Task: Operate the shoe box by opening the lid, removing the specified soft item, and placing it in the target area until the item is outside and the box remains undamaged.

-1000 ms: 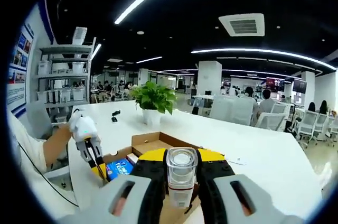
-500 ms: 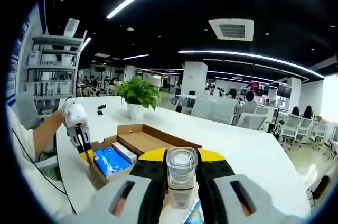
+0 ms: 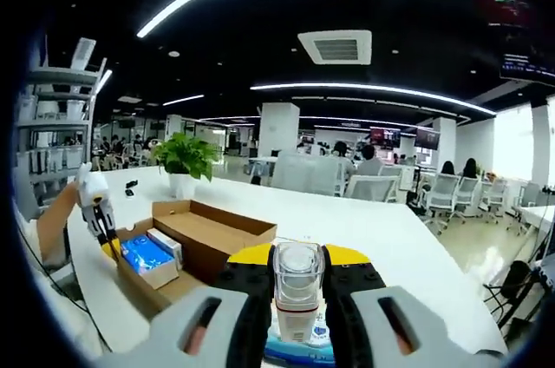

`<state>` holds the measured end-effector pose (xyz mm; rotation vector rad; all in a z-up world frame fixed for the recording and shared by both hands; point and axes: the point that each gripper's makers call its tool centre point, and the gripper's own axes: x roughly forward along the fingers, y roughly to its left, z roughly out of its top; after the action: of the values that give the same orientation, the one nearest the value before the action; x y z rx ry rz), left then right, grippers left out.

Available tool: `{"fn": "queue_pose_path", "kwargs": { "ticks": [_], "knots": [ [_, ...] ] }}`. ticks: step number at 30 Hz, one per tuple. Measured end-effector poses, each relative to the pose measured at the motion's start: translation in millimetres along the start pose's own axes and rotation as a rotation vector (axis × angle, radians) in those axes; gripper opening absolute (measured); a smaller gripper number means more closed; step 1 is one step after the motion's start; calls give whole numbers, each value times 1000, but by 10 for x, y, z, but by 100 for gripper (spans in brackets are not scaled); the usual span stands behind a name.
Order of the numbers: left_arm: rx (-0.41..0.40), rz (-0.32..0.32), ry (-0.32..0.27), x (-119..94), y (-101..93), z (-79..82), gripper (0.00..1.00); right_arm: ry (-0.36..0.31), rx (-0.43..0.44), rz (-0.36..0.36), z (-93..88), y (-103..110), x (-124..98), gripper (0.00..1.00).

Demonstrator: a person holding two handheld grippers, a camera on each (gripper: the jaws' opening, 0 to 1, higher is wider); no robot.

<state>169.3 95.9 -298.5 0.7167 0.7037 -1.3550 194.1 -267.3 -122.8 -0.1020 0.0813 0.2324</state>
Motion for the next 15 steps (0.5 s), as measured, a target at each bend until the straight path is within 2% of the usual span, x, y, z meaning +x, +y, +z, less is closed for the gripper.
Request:
{"fn": "queue_pose_path", "kwargs": {
  "ticks": [3,5,8,9,11,15],
  "knots": [
    [1,1,-2,-1,0,1,1,11,-4,-23,-37,-82,-83,20],
    [-1,-1,-1,-1,-1,1,1,33,-69,-77,-70,-208,-132,20],
    [-1,-1,1,-1,1,0,1,37,-52,-87,-104,-291,-150,20],
    [-1,-1,0,-2,2,0,1,21,-17,-82,-101,-326,-154,20],
    [0,0,-1,-3,4,0,1,14,-17,-81,-103,-373,-156,20],
    [-1,-2,0,-1,3,2,1,43,0,-141,-244,-661,-130,20]
  ]
}}
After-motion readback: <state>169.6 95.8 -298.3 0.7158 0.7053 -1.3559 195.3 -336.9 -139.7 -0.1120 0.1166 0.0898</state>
